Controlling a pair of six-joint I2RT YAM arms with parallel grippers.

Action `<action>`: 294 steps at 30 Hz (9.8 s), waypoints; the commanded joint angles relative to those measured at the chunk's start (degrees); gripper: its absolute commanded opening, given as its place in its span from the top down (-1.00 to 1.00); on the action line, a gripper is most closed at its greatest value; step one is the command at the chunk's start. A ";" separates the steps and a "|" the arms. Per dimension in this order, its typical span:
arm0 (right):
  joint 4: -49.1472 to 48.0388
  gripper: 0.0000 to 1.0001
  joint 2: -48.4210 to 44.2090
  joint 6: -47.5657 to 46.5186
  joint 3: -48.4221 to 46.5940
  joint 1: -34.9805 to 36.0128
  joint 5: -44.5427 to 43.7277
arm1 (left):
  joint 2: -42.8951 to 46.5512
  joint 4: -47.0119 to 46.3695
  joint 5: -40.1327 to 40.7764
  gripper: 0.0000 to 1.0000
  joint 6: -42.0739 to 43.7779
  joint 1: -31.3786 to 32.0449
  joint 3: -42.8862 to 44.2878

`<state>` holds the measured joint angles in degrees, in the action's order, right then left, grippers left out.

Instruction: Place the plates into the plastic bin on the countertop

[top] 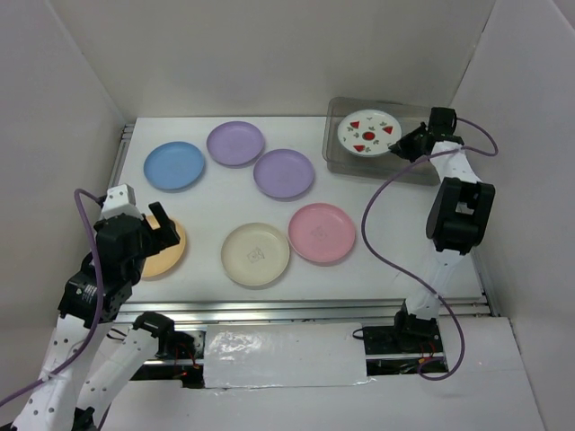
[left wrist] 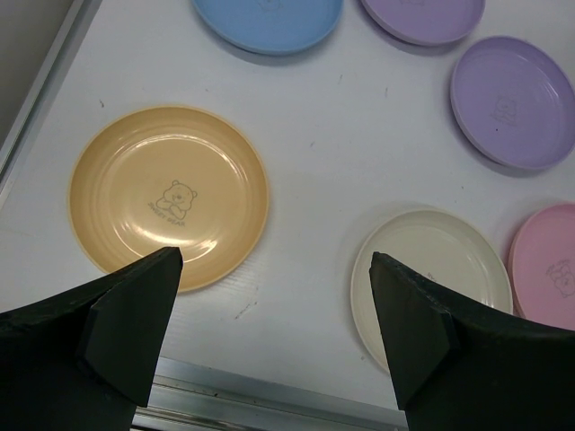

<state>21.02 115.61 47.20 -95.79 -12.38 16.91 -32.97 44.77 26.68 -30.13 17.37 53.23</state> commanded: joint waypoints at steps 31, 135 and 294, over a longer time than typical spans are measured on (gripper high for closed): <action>9.61 -1.00 -33.32 -12.07 21.21 24.13 -15.69 | -0.78 -2.59 -0.22 -0.98 0.86 0.56 0.03; -2.10 -1.00 -34.22 -7.14 37.29 44.79 -23.76 | 0.10 -1.97 2.33 -0.99 -0.37 2.32 0.03; 12.31 1.00 8.14 -8.79 -16.89 2.98 -9.26 | 2.47 -3.03 0.04 -0.99 0.77 2.32 -0.50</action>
<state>37.65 126.96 38.04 -112.53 -9.04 5.02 -29.93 44.07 26.94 -30.13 19.44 52.82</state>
